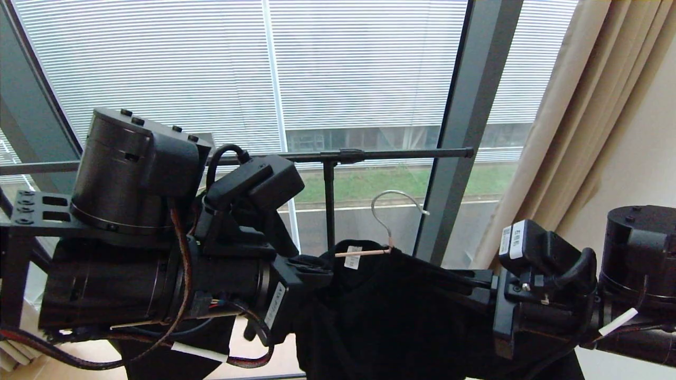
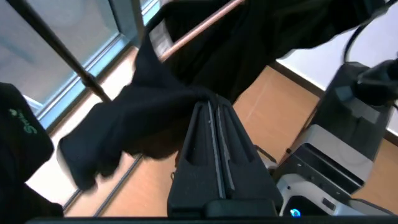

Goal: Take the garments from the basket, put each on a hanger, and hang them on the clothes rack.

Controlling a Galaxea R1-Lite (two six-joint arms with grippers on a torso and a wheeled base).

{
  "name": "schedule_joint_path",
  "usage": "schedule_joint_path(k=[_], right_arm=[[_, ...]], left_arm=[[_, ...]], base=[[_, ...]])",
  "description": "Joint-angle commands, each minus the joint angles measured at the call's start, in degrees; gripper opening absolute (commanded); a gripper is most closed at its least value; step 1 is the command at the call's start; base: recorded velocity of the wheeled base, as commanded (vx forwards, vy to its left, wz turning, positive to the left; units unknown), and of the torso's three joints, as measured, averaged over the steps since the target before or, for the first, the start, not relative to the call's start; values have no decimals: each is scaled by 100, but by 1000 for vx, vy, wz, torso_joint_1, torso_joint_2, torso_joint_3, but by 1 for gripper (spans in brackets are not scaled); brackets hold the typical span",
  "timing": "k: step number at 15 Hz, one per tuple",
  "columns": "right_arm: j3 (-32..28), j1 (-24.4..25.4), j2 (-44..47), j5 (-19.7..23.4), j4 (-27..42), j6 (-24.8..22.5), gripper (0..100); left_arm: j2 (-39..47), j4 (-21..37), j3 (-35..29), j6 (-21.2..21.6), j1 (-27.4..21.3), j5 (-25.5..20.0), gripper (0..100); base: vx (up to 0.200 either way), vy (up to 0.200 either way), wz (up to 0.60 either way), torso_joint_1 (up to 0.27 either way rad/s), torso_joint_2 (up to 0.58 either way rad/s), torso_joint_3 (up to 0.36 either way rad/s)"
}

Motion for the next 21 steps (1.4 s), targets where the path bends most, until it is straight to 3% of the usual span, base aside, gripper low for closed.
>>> schedule_joint_path(k=[1,3,4,6,9,11,13,17,21], right_arm=[[337,136,337,-1,-546,-1,0],[443,-216,73,87,-801,16,0],[522,-277,-32,360,-792,7,0],[574,-268,12,799,-783,7,0],[662,-14,337,1010,-783,16,0],[733,-22,284,1379,-792,16,0],[812,-277,144,2214,-783,16,0],[768,-233,478,2346,-783,16,0],[689,197,785,2320,-844,675,0]], left_arm=[[-1,81,-85,-13,-17,51,0],[-37,81,-76,-13,89,288,0],[-81,81,-67,-13,185,288,0],[-72,81,-76,-13,177,288,0],[-1,72,-217,-4,62,288,0],[-10,89,-261,48,89,297,0],[-81,107,-226,145,221,288,0],[-81,160,-305,251,177,271,0],[-89,160,-366,303,18,113,0]], base=[[0,0,0,0,0,0],[0,0,0,0,0,0],[0,0,0,0,0,0],[0,0,0,0,0,0],[0,0,0,0,0,0],[0,0,0,0,0,0],[0,0,0,0,0,0],[0,0,0,0,0,0],[0,0,0,0,0,0]])
